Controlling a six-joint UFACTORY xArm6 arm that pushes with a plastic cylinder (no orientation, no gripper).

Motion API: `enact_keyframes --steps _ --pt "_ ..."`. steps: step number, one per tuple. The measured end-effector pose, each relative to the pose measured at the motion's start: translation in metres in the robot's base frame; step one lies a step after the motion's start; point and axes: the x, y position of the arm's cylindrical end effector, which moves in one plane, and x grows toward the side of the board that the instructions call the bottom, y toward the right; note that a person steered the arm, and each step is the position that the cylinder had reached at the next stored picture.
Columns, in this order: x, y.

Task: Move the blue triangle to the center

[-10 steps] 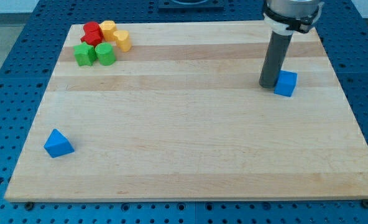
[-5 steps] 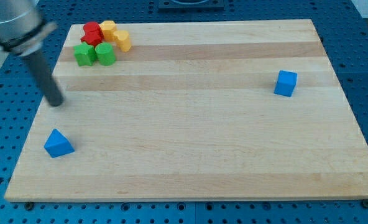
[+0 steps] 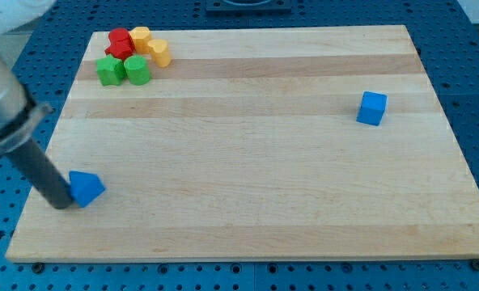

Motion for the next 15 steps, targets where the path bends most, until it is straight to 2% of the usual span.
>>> enact_keyframes --steps 1,4,6,9,14,15 --pt "0.0 0.019" --pt "-0.027 0.024" --pt "-0.036 0.056" --pt "-0.088 0.079" --pt "-0.118 0.141" --pt "-0.14 0.148"
